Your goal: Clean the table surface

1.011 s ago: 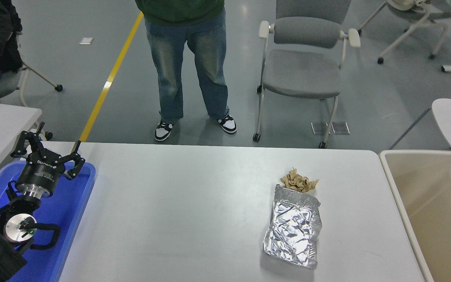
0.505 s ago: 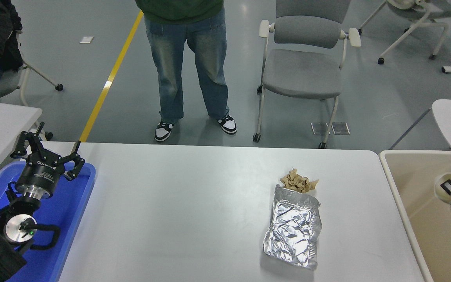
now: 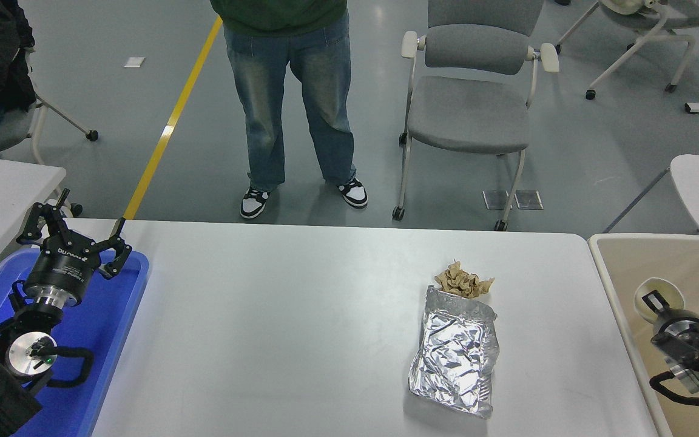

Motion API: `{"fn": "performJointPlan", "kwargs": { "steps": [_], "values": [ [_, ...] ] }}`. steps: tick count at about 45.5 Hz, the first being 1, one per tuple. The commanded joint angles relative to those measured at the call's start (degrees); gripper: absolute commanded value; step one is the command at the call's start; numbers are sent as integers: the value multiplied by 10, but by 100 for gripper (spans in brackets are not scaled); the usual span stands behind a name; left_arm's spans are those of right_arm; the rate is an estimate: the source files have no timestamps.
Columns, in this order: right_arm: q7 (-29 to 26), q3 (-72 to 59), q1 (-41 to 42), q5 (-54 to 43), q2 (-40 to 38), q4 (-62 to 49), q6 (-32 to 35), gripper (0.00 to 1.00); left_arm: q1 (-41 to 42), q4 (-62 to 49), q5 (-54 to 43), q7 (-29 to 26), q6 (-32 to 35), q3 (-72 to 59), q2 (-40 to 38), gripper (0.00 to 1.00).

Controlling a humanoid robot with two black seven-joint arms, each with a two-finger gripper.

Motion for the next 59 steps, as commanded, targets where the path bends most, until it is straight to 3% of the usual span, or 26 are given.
{"fn": "performJointPlan", "kwargs": {
  "steps": [1, 7, 24, 33, 46, 59],
  "values": [
    [1, 13, 6, 22, -1, 2, -1, 100, 0, 0, 0, 0, 0, 0, 1, 100],
    [1, 39, 14, 22, -38, 37, 1, 100, 0, 0, 0, 0, 0, 0, 1, 100],
    [1, 165, 36, 22, -221, 306, 1, 100, 0, 0, 0, 0, 0, 0, 1, 100],
    [1, 218, 29, 23, -264, 417, 0, 100, 0, 0, 0, 0, 0, 0, 1, 100],
    [3, 349, -9, 82, -218, 508, -3, 100, 0, 0, 0, 0, 0, 0, 0, 100],
    [4, 451, -37, 102, -75, 484, -11, 100, 0, 0, 0, 0, 0, 0, 0, 100]
  ]
}}
